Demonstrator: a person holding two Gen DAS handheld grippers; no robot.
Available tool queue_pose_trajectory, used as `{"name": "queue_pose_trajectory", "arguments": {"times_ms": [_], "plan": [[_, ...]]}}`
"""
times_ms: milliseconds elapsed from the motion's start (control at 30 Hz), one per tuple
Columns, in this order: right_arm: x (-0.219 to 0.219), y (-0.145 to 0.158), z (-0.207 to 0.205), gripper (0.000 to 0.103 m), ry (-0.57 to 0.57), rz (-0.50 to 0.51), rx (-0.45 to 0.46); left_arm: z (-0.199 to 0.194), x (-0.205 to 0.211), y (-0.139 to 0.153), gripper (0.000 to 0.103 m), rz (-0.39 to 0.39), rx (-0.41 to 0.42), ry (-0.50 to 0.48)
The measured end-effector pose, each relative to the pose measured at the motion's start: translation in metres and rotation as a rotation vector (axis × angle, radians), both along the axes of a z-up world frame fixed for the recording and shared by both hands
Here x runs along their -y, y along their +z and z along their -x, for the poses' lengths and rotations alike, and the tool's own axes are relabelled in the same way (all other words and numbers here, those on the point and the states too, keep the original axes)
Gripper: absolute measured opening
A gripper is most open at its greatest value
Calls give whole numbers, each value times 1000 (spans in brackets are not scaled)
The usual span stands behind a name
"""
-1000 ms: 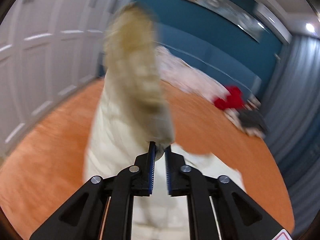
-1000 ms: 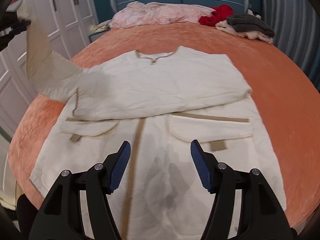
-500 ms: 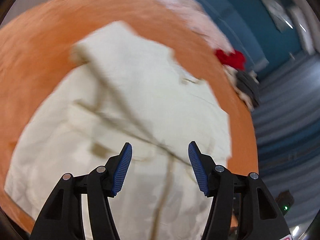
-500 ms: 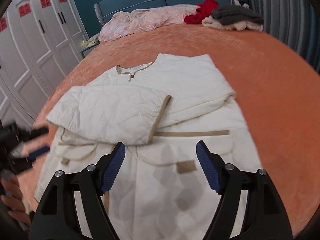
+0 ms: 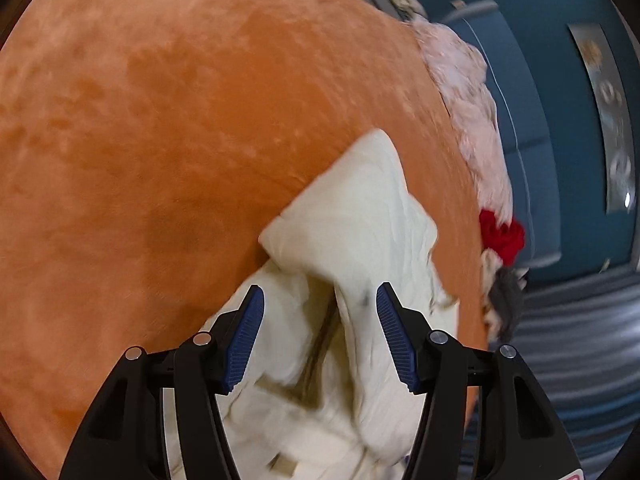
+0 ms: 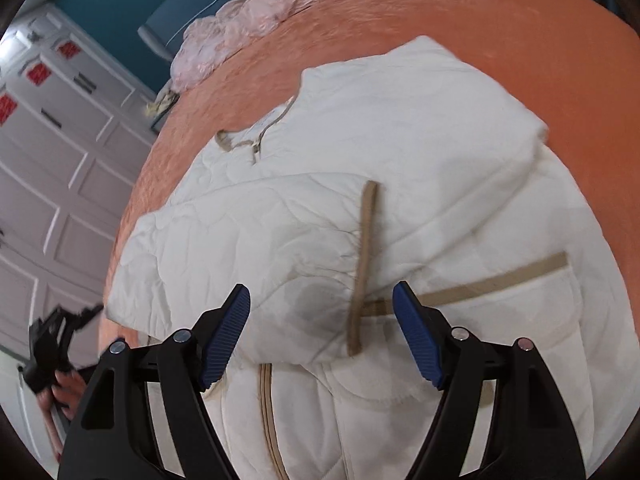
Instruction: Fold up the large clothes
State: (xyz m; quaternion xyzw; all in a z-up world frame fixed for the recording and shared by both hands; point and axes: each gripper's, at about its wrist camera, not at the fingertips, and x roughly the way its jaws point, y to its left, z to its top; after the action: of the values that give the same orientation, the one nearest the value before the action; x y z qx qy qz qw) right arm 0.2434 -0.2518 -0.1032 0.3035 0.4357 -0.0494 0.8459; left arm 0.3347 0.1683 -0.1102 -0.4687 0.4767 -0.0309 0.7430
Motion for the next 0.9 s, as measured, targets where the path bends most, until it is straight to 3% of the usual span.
{"name": "queue_pose_trajectory", "arguments": {"times_ms": [33, 67, 100, 133, 233, 333, 400, 467, 567, 633, 767, 900], "plan": [[-4, 0, -5, 58, 26, 9, -6, -5, -3, -7, 56, 23, -22, 21], [-8, -1, -11, 46, 45, 31, -20, -3, -4, -11, 56, 41, -26, 32], [-11, -1, -15, 20, 63, 49, -24, -6, -4, -15, 56, 61, -40, 41], [-13, 2, -21, 7, 90, 60, -23, -8, -3, -18, 55, 72, -50, 44], [-10, 36, -28, 6, 95, 127, 53, -19, 2, -16, 52, 80, -62, 20], [0, 104, -31, 5, 91, 253, 202, -35, 17, 3, 44, -3, -10, -54], [7, 136, -29, 5, 80, 322, 274, -47, 30, 5, 25, -41, -19, -115], [17, 148, -31, 4, 68, 370, 295, -54, 44, 1, 12, -106, -38, -155], [32, 122, -38, 4, 53, 410, 226, -54, 62, -5, 6, -220, -39, -190], [41, 78, -44, 4, 45, 416, 125, -48, 68, -12, 5, -280, -39, -200], [66, 9, -41, 4, 5, 309, -3, -40, 81, -24, 6, -390, -16, -236], [67, -25, -36, 5, 9, 287, -35, -32, 93, -28, 7, -518, 33, -282]]}}
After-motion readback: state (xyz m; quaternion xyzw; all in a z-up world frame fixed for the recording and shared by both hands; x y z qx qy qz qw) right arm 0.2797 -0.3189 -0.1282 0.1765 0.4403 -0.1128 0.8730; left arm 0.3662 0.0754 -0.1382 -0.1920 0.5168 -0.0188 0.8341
